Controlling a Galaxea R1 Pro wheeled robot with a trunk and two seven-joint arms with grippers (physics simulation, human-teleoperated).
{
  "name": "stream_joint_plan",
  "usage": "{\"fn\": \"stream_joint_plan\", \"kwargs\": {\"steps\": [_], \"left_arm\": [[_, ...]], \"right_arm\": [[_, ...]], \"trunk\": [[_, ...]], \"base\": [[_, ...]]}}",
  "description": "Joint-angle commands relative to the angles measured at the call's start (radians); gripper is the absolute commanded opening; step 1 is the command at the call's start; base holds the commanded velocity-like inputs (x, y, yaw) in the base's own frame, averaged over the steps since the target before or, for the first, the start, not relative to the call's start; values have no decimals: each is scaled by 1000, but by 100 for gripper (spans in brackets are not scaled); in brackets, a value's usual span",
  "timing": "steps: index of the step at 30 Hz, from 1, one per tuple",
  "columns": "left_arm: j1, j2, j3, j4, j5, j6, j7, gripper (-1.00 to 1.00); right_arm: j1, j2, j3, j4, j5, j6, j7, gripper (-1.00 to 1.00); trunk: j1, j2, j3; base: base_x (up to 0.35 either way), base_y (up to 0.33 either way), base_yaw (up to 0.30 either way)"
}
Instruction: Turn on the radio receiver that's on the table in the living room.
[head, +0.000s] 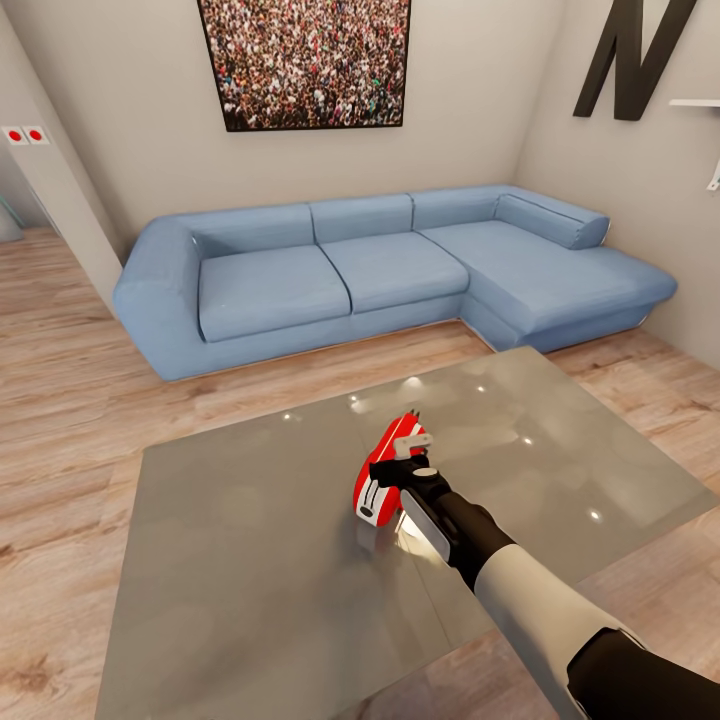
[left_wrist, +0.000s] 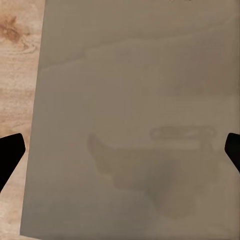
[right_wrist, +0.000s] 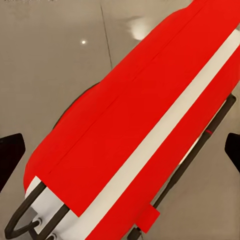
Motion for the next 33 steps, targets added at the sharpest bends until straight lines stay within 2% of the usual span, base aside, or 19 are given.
{"fn": "stream_joint_plan", "kwargs": {"steps": [1,20,26,33], "left_arm": [[0,0,0,0,0,0,0,100],[0,0,0,0,0,0,0,100],[0,-1,0,0,0,0,0,100],[0,-1,0,1,0,0,0,100]], "right_arm": [[0,0,0,0,0,0,0,100],[0,0,1,1,2,-1,0,100],[0,1,37,1,28,-2,0,100],[0,1,43,0,30,-2,0,100]], "trunk": [[0,0,0],[0,0,0],[0,0,-8],[0,0,-19]], "base": [[0,0,0],[0,0,0],[0,0,52],[0,0,69]]}}
